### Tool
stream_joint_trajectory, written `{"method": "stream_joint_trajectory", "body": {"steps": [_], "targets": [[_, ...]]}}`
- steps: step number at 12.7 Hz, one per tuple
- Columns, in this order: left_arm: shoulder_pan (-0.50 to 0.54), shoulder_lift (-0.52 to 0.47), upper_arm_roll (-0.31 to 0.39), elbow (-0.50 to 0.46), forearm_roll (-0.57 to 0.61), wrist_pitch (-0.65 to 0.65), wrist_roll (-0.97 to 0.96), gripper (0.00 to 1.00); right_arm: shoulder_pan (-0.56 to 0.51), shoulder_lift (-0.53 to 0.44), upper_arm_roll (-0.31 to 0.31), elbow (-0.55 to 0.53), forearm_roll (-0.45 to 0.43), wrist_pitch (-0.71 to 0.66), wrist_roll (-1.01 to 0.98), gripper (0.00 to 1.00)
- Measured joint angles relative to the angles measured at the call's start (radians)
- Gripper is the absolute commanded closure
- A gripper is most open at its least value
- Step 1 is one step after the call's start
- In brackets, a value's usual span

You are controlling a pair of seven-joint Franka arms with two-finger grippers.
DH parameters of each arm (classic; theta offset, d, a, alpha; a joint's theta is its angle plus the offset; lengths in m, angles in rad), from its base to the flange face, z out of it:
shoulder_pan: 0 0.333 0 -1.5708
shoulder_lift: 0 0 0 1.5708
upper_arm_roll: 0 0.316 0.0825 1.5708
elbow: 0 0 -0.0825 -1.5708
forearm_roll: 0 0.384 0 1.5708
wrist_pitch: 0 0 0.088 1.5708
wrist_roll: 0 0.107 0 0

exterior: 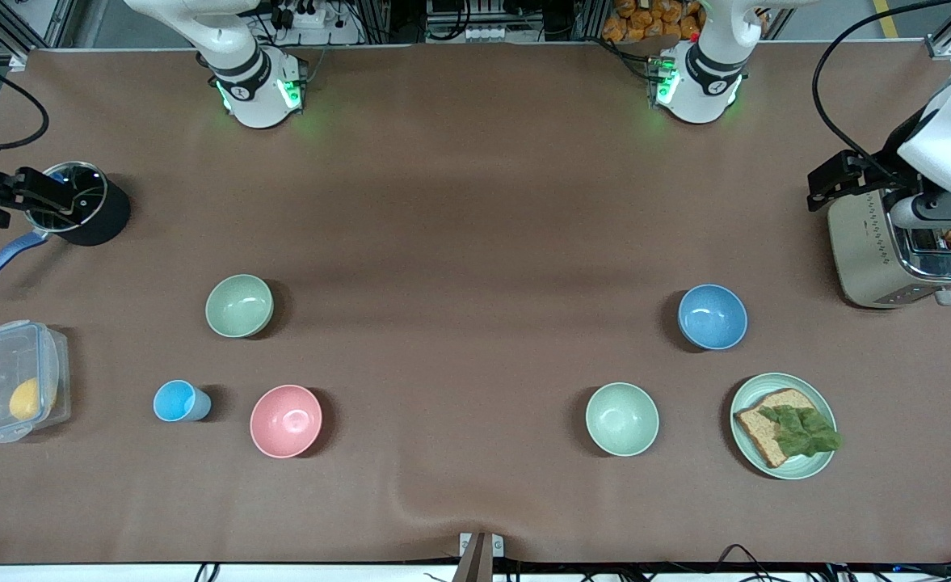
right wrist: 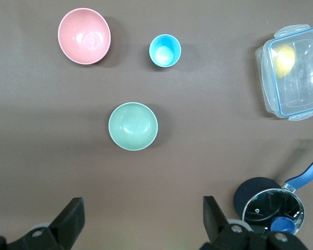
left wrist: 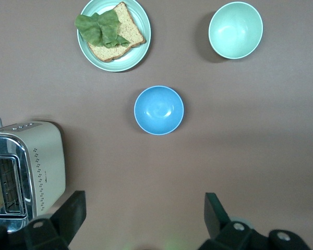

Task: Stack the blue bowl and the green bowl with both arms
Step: 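Reach the left gripper to the blue bowl while the right gripper moves out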

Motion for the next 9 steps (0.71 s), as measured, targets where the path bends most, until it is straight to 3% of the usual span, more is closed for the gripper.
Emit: {"method": "stream_joint_trajectory", "body": {"steps": [6, 9], "targets": [[0.004, 0.007, 0.006, -0.004, 0.000, -0.003, 0.000, 0.00, -0.004, 0.000, 0.000, 0.005, -0.001, -0.013, 0.000, 0.00], [0.022, 0.081, 0.011, -0.042, 0.001, 0.046, -0.002, 0.00, -0.005, 0.000, 0.000, 0.006, -0.001, -0.020, 0.000, 0.00]]}}
